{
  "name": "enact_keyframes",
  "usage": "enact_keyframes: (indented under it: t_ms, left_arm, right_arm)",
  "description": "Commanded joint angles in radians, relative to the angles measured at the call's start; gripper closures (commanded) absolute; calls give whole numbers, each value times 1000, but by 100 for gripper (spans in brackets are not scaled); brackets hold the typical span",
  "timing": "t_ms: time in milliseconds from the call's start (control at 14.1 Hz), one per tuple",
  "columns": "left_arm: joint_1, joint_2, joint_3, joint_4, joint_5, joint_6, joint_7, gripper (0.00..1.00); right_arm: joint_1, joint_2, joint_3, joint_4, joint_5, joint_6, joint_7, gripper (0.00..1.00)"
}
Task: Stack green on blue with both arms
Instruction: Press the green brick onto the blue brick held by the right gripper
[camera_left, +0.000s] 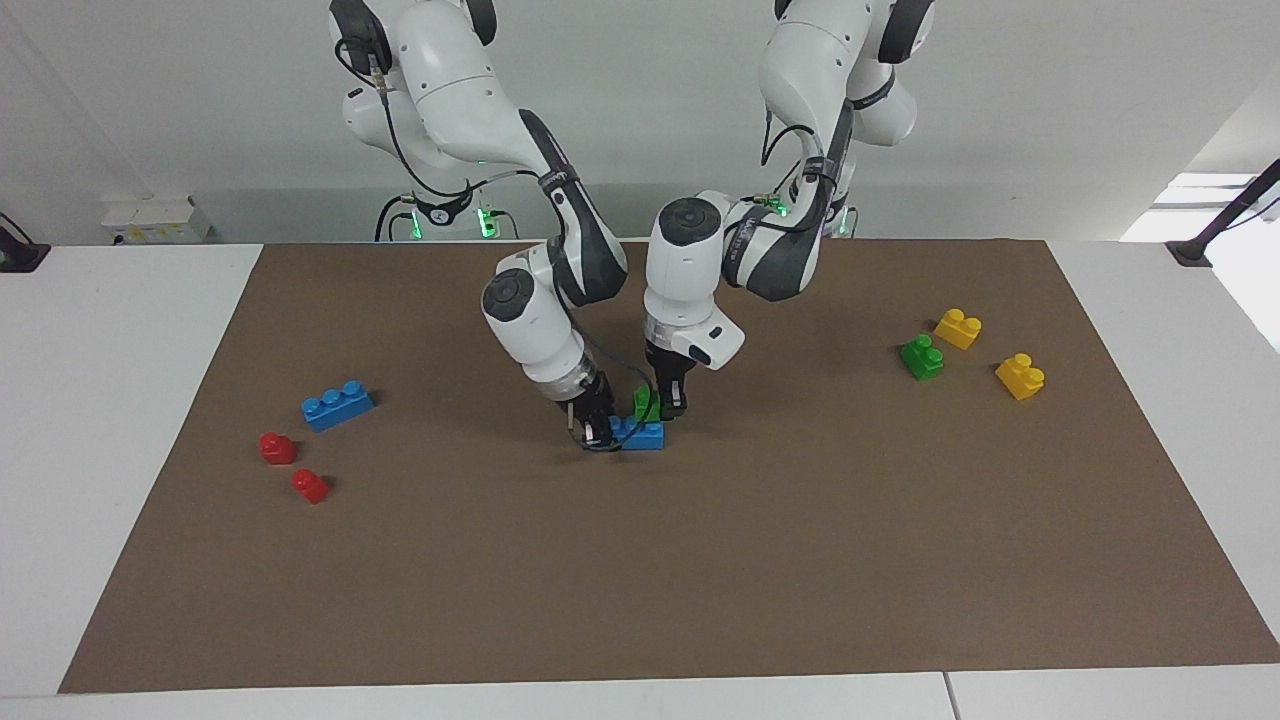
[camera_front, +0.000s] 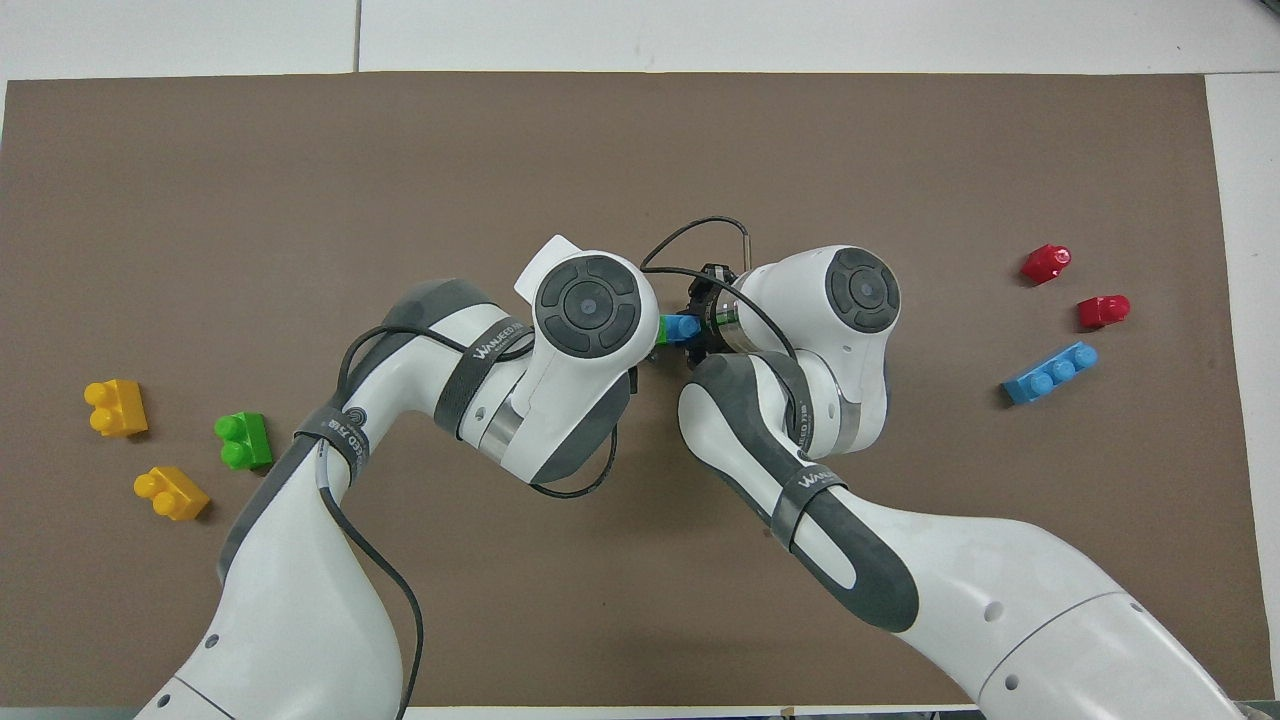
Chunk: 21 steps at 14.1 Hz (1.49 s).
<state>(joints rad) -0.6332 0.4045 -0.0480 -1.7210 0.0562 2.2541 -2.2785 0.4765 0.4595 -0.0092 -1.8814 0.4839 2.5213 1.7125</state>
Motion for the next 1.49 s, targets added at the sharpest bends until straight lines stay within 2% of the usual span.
enact_keyframes:
  t_ms: [0,1423]
  left_arm:
    - [-31,33,16,26,33,25,-38,100]
    - [-34,74,23,23,132,84,-62,100]
  right_arm:
    - [-9,-9,2,-30,-21,37,12,100]
    - [-12,-7,2,-35,-21,53,6,100]
